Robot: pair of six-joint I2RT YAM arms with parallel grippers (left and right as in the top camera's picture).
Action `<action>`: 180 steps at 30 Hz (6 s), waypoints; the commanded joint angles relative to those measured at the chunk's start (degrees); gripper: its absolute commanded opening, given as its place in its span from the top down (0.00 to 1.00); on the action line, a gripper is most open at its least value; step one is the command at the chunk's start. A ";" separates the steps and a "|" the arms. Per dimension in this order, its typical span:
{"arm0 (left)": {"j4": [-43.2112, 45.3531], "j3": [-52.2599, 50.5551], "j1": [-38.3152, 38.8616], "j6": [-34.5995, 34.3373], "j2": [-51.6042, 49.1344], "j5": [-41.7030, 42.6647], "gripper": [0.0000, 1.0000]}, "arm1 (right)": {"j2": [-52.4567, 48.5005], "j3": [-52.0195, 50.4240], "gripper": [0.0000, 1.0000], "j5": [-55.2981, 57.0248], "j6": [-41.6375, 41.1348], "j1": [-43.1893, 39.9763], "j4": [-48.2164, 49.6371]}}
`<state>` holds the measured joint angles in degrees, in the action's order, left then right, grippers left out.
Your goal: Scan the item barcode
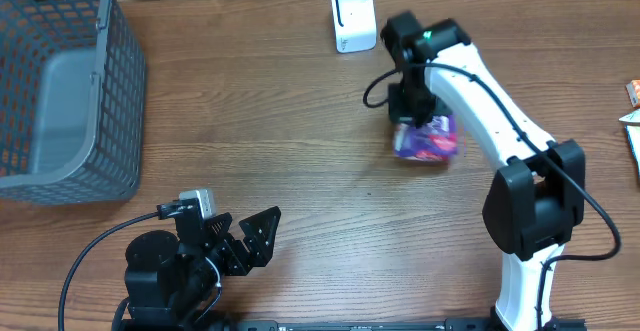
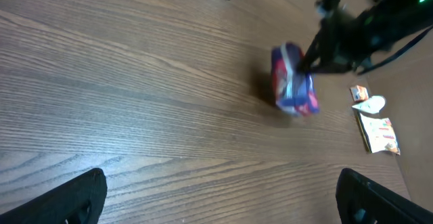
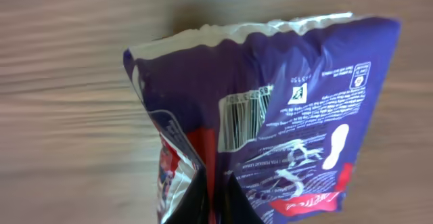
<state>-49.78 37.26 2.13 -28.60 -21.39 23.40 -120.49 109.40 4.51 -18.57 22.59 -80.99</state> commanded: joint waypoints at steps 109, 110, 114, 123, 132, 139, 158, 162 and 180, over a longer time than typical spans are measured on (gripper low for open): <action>0.02 0.33 -0.24 -0.59 0.24 0.39 0.00 | -5.11 -13.53 0.96 -18.21 -46.01 -7.02 79.32; 0.02 0.33 -0.24 -0.59 0.24 0.39 0.00 | -5.33 -13.53 0.96 -18.64 -45.99 -6.80 79.52; 0.02 0.33 -0.22 -0.59 0.24 0.39 0.00 | -5.38 -13.53 0.96 -20.81 -45.94 -6.47 80.26; 0.02 0.33 -0.24 -0.59 0.24 0.39 0.00 | -4.79 -11.85 0.96 -24.15 -39.08 -7.93 80.70; 0.02 0.33 -0.24 -0.59 0.24 0.39 0.00 | 6.21 -6.16 0.96 -17.22 -27.58 -23.39 59.63; 0.02 0.33 -0.24 -0.59 0.24 0.39 0.00 | 8.07 -6.34 0.96 -15.52 -27.36 -44.22 40.50; 0.02 0.33 -0.24 -0.59 0.24 0.39 0.00 | 6.23 -6.58 0.96 -6.67 -16.50 -70.55 30.25; 0.02 0.33 -0.24 -0.59 0.24 0.39 0.00 | 4.39 -6.58 0.63 -6.71 -16.46 -70.55 29.75; 0.02 0.33 -0.24 -0.59 0.24 0.39 0.00 | 25.05 -6.25 0.00 -37.44 -12.44 -67.93 17.70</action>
<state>-49.80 37.26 2.13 -28.60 -21.39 23.40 -97.80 102.69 -22.09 -33.89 -47.86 -60.90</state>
